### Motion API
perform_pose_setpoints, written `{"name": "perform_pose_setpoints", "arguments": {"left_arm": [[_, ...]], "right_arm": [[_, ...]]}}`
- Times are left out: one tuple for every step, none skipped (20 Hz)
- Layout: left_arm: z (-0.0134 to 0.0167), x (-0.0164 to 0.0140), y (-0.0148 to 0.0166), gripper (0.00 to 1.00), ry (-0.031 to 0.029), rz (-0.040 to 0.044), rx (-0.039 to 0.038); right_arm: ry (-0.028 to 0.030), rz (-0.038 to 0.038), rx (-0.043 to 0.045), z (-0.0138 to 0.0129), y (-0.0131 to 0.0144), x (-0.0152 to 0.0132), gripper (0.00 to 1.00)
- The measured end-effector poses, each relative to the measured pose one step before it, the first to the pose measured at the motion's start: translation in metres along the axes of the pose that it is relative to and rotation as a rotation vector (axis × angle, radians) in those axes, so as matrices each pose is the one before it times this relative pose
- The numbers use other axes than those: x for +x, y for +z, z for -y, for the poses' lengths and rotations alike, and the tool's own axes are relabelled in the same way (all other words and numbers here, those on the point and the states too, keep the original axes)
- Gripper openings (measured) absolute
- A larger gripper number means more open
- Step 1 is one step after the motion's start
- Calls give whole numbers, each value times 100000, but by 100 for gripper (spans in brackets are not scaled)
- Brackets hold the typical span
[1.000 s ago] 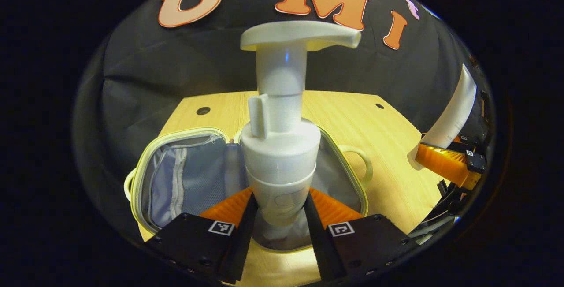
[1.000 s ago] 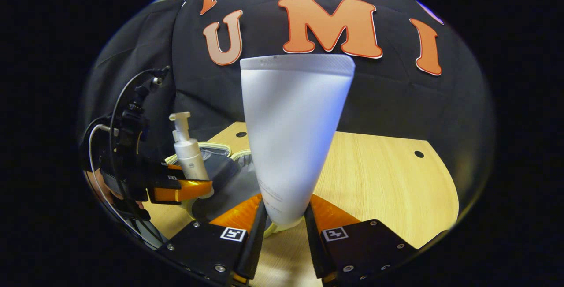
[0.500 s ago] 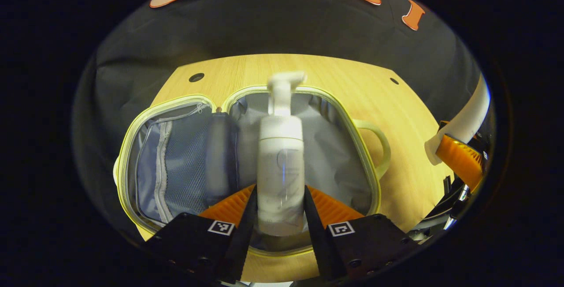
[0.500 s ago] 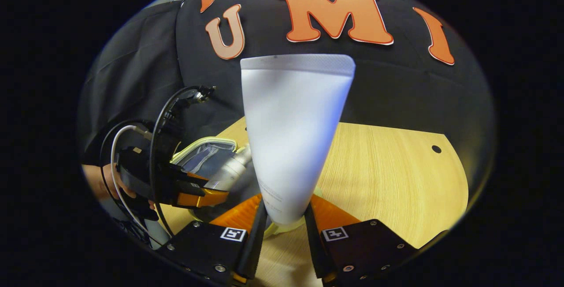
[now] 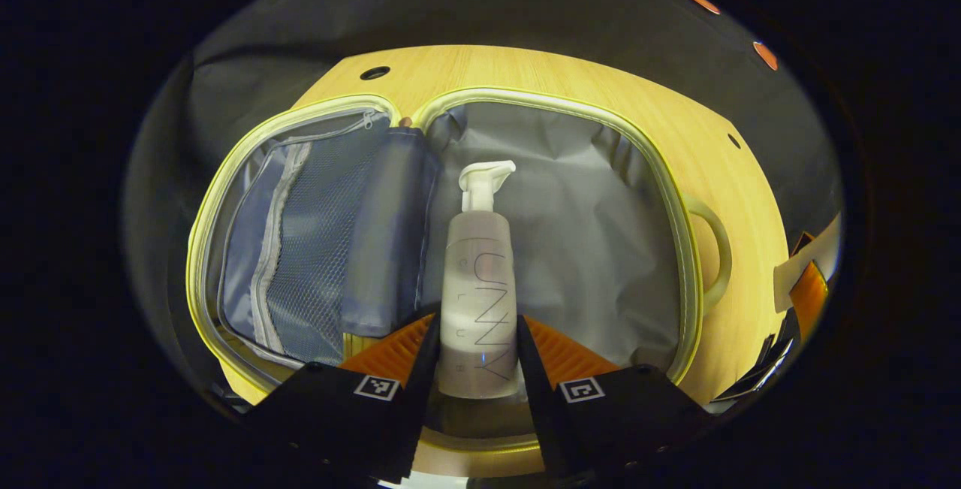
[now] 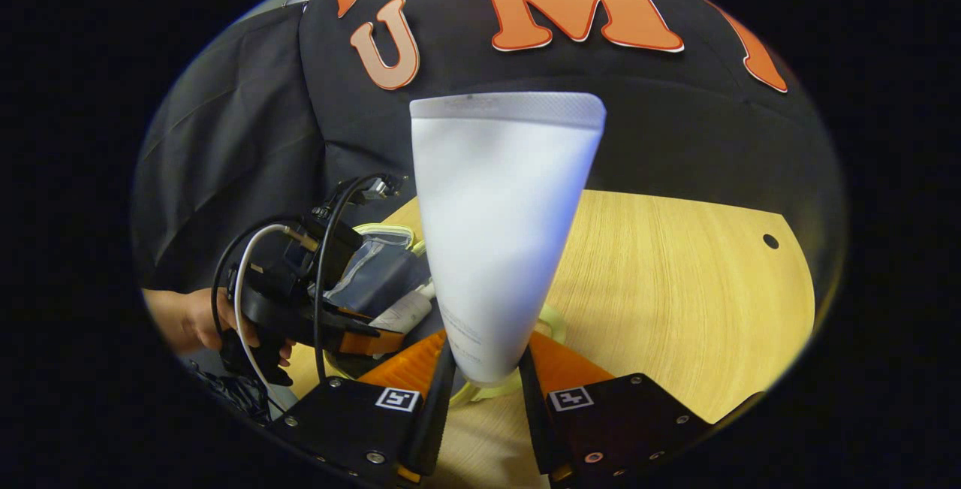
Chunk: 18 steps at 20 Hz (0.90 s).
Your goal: First open the suitcase, pack the skin care products into it, and then close the suitcase.
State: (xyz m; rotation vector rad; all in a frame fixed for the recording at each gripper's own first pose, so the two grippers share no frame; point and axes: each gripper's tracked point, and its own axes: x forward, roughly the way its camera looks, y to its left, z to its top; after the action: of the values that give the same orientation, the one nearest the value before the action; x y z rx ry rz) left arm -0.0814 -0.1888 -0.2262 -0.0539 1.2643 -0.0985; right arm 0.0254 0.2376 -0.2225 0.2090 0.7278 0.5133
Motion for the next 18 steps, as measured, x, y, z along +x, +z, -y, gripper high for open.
{"name": "perform_pose_setpoints", "arguments": {"left_arm": [[-421, -23, -6, 64, 1787, 504, 1607], [-330, 191, 213, 65, 1688, 1699, 49], [121, 192, 156, 64, 196, 1537, -1454], [124, -484, 148, 65, 78, 1790, -1031], [-125, -332, 204, 68, 544, 2333, -870], [-222, -434, 83, 69, -18, 2239, -643], [-324, -583, 467, 71, 302, 3586, -502], [-758, -876, 400, 72, 1665, 3853, -485], [-752, -711, 620, 71, 1261, 4809, -1839], [-665, -796, 565, 72, 2001, 3884, -1930], [-1103, -709, 536, 71, 2582, 3747, -1670], [-1070, -757, 690, 72, 2176, 4069, -1948], [-1039, -668, 746, 71, 2096, 3544, -2379], [-1173, -521, 480, 71, 2000, 3284, -2763], [-992, -460, 531, 71, 1462, 1960, -2795], [-1349, -549, 101, 71, 2240, 1577, -2343], [-1325, -311, -103, 71, 2452, 645, -1646], [-1494, -193, -165, 70, 3073, 757, -1877]], "right_arm": [[1159, -732, 292, -243, 109, 370, 48], [2362, -1713, 379, -596, -208, 278, 48], [952, -487, -520, -402, -333, 305, 48], [676, -758, -924, -253, -160, 474, 48], [783, -415, -542, -421, 3, -160, 48], [830, -899, -149, -298, -84, 100, 48], [873, -836, 117, -317, -159, 202, 49], [744, -937, 349, -234, -78, 271, 48], [1220, -1398, 481, -256, -234, 137, 48], [406, -910, -340, -97, -106, 391, 48], [244, -1346, -717, -97, -212, 174, 48], [848, -1585, 32, -174, -103, 349, 49], [1301, -1578, 1472, -543, -254, 615, 48], [1706, -1402, 1839, -489, -95, 453, 48], [780, -1812, 1267, -258, -206, 446, 48], [791, -2175, 139, -241, -317, 711, 48], [777, -3144, -23, -256, -420, 658, 48], [853, -2526, 512, -309, -468, 602, 48]]}}
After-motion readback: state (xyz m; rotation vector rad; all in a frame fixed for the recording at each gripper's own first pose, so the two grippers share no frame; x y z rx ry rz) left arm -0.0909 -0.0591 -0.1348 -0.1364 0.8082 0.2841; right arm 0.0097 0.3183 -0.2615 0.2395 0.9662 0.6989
